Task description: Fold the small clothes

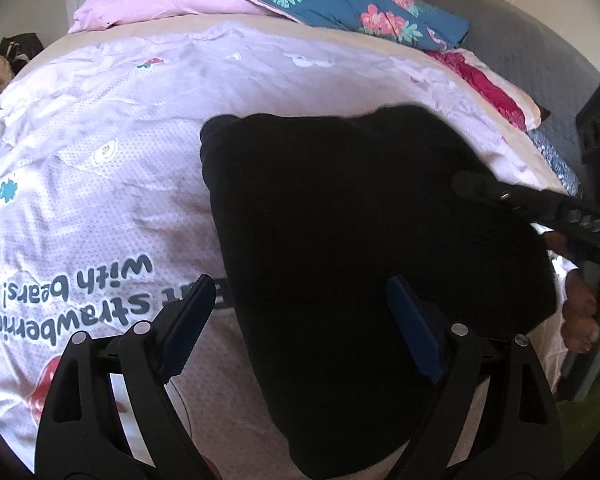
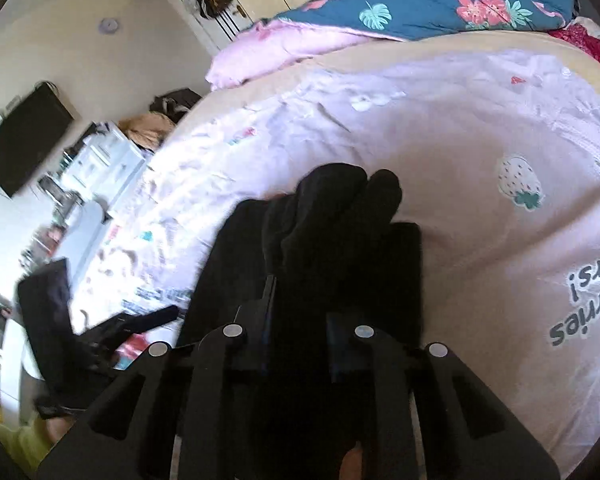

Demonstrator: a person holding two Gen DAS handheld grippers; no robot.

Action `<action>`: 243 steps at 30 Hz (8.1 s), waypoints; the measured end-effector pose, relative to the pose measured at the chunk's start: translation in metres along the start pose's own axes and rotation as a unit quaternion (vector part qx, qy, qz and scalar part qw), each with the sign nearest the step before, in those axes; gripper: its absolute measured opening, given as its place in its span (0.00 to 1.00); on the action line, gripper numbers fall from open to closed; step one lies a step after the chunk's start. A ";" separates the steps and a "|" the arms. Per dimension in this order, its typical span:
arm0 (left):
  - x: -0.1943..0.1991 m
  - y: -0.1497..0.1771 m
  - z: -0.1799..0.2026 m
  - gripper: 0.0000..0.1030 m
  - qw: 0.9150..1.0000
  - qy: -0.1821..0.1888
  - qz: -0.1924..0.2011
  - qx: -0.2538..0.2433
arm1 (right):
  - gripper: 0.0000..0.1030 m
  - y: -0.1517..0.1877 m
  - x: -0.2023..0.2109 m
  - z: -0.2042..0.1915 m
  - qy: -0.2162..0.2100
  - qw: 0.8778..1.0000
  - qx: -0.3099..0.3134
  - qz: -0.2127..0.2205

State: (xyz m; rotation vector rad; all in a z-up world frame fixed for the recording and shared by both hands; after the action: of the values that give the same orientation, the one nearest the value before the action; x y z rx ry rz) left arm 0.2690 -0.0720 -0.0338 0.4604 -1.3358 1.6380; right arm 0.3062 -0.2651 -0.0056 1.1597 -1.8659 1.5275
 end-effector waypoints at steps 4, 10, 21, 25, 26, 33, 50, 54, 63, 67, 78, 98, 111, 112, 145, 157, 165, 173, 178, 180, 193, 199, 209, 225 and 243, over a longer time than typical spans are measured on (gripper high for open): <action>-0.006 0.007 0.004 0.78 1.000 0.006 -0.008 -0.006 | 0.18 0.020 -0.018 0.023 0.012 1.000 -0.023 -0.006; -0.007 0.010 0.007 0.78 1.000 0.001 -0.012 -0.010 | 0.24 0.036 -0.020 0.030 0.017 0.999 -0.048 0.001; 0.001 0.015 0.006 0.78 1.000 0.004 -0.011 -0.002 | 0.44 0.056 0.004 0.027 0.038 0.998 -0.040 -0.003; 0.007 0.021 0.004 0.78 1.000 0.011 -0.007 0.006 | 0.45 0.069 0.014 0.025 0.035 0.999 -0.040 -0.005; 0.009 0.022 0.003 0.78 1.000 0.014 -0.006 0.010 | 0.46 0.072 0.016 0.025 0.034 0.999 -0.041 -0.005; 0.018 0.038 -0.003 0.78 0.999 0.037 0.002 0.039 | 0.42 0.084 0.026 0.026 0.024 0.999 -0.045 -0.004; 0.029 0.043 0.002 0.78 0.999 0.039 0.004 0.036 | 0.81 0.099 0.047 0.019 0.144 0.989 -0.010 0.028; 0.032 0.043 0.004 0.86 0.999 0.036 0.003 0.036 | 0.81 0.105 0.056 0.018 0.160 0.986 -0.004 0.041; 0.044 0.042 0.008 0.91 0.999 0.029 0.008 0.035 | 0.95 0.106 0.080 0.014 0.177 0.982 -0.005 0.073; 0.050 0.043 0.008 0.91 0.999 0.029 0.009 0.037 | 0.96 0.105 0.085 0.013 0.178 0.981 -0.006 0.077; 0.061 0.043 0.010 0.91 0.999 0.024 0.014 0.034 | 0.96 0.105 0.091 0.007 0.178 0.981 -0.003 0.079; 0.038 0.046 -0.001 0.91 0.999 0.003 0.008 0.038 | 0.48 -0.022 -0.021 -0.001 0.164 0.986 -0.017 0.014; 0.012 0.025 0.005 0.91 1.000 0.003 0.011 0.022 | 0.08 -0.030 -0.016 -0.007 0.153 0.986 0.032 0.055; 0.011 0.024 0.006 0.88 1.000 0.005 0.011 0.019 | 0.08 -0.032 -0.011 -0.008 0.152 0.986 0.032 0.061; 0.058 0.040 0.014 0.91 0.999 0.015 0.030 0.012 | 0.93 0.026 0.084 0.005 0.151 0.981 -0.025 0.119; 0.113 0.083 0.014 0.91 0.996 -0.004 0.083 -0.009 | 0.96 0.122 0.139 -0.031 0.186 0.966 0.013 0.178; 0.115 0.126 0.001 0.91 0.996 -0.005 0.085 -0.011 | 0.96 0.178 0.123 -0.041 0.193 0.966 0.008 0.169; 0.112 0.143 -0.005 0.91 0.996 -0.005 0.085 -0.013 | 0.96 0.207 0.107 -0.050 0.219 0.963 0.028 0.157; 0.113 0.143 -0.004 0.91 0.996 -0.007 0.085 -0.014 | 0.96 0.218 0.101 -0.047 0.216 0.965 0.020 0.146; 0.113 0.143 -0.004 0.91 0.996 -0.011 0.085 -0.014 | 0.96 0.218 0.102 -0.047 0.213 0.966 0.017 0.146; 0.110 0.145 -0.006 0.91 0.997 -0.030 0.073 -0.011 | 0.96 0.218 0.101 -0.047 0.218 0.965 0.019 0.145; 0.112 0.144 -0.006 0.91 0.997 -0.027 0.078 -0.008 | 0.96 0.219 0.102 -0.048 0.220 0.964 0.021 0.146; 0.112 0.144 -0.007 0.91 0.997 -0.028 0.077 -0.007 | 0.96 0.219 0.102 -0.048 0.222 0.964 0.022 0.146; 0.108 0.143 -0.008 0.91 0.997 -0.041 0.069 -0.002 | 0.96 0.219 0.101 -0.048 0.228 0.962 0.029 0.144; 0.109 0.145 -0.007 0.91 0.997 -0.033 0.069 -0.006 | 0.96 0.220 0.101 -0.045 0.232 0.962 0.025 0.143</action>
State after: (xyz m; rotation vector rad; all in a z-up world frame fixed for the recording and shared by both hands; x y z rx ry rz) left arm 0.0970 -0.0149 -0.0333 0.4262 -1.4526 1.7394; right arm 0.0625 -0.2479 -0.0375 0.4963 -1.7228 1.8198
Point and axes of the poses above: each gripper's, at about its wrist camera, not at the fingertips, and x roughly against the way its jaws point, z to its right, y to its underside, the point moved 2 cm from there along -x, roughly the way its jaws point, and after that the axes turned 11 degrees about y, right-handed, at the moved point
